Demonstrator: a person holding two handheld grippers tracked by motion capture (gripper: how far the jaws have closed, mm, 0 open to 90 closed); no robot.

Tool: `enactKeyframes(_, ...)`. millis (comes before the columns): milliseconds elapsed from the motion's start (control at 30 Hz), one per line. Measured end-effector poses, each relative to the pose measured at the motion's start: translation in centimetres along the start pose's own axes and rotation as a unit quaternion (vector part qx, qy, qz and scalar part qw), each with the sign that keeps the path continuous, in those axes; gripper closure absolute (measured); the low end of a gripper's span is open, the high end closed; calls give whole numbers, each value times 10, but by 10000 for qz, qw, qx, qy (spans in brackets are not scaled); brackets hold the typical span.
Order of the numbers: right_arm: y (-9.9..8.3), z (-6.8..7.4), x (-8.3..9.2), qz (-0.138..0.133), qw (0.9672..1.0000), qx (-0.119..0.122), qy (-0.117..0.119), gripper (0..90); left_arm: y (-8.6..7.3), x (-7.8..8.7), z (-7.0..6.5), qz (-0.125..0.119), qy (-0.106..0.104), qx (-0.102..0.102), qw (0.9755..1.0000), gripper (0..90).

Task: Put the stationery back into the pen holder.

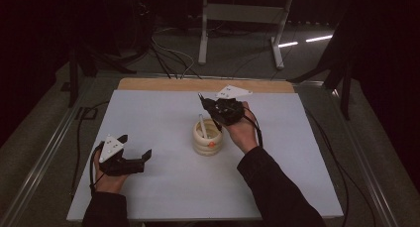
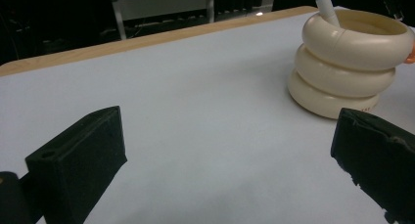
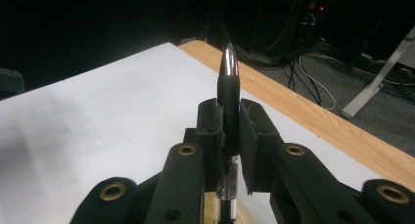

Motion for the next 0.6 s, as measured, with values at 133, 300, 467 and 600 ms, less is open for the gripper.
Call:
enactKeyframes(133, 4, 0, 0, -96, 9999, -43, -19, 802, 0, 0, 0, -4, 2, 1, 10000, 2)
enactKeyframes(300, 8, 0, 0, -155, 9998, -92, 1, 802, 0, 0, 0, -6, -4, 2, 10000, 2)
enactKeyframes(467, 7, 0, -4, -138, 9999, -51, -19, 802, 0, 0, 0, -5, -7, 3, 10000, 2)
enactKeyframes(600, 5, -1, -7, -110, 9999, -85, -12, 802, 0, 0, 0, -3, -11, 1, 10000, 2)
Point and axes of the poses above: each handheld gripper's, and its own axes: x roughly backward along the jaws, y roughly out of its top, z roughly to its left, the point moved 10 cm from there along -x, roughly forward along the jaws, and after that the axes turned 1 degree about z, right-handed, at the moved point
